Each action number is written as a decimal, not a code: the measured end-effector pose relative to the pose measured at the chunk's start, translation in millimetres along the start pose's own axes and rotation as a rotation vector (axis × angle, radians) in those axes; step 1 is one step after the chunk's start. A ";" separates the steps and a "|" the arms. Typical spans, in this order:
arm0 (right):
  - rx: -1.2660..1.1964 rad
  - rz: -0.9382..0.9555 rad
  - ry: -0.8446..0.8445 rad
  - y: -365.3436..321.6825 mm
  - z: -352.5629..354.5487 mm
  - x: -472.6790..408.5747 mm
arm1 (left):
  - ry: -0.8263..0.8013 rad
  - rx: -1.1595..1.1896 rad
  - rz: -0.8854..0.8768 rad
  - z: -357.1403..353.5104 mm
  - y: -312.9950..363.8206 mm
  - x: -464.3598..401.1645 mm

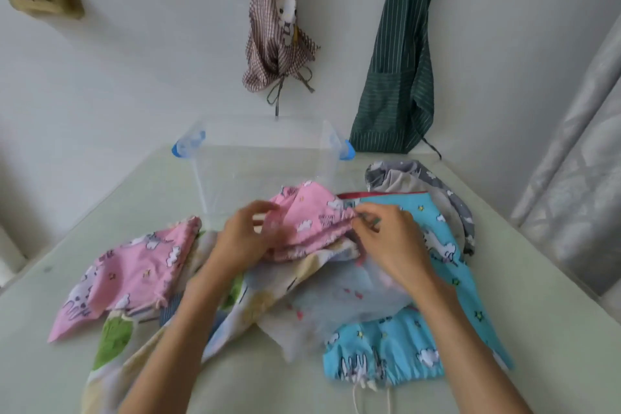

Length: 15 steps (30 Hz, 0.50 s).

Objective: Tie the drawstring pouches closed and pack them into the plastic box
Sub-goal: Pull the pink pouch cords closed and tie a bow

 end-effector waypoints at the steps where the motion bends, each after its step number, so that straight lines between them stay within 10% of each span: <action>1: -0.002 -0.002 0.012 -1.5 1.4 2.0 | 0.010 -0.039 0.042 8.6 6.2 2.2; 9: 0.011 -0.013 -0.013 -1.1 4.7 8.9 | -0.306 -0.617 -0.018 43.7 20.6 31.4; 15: -0.081 -0.012 -0.152 -10.5 11.0 15.4 | -0.211 -0.701 -0.107 37.0 14.7 14.6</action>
Point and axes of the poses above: each hand's wrist, its own x-axis away from the middle knuckle, its own z-axis out of the back of the hand, y = z × x, the point moved 4 cm from there along -x, towards the middle knuckle, and after that the axes turned 14 degrees about y, right-handed, at the moved point
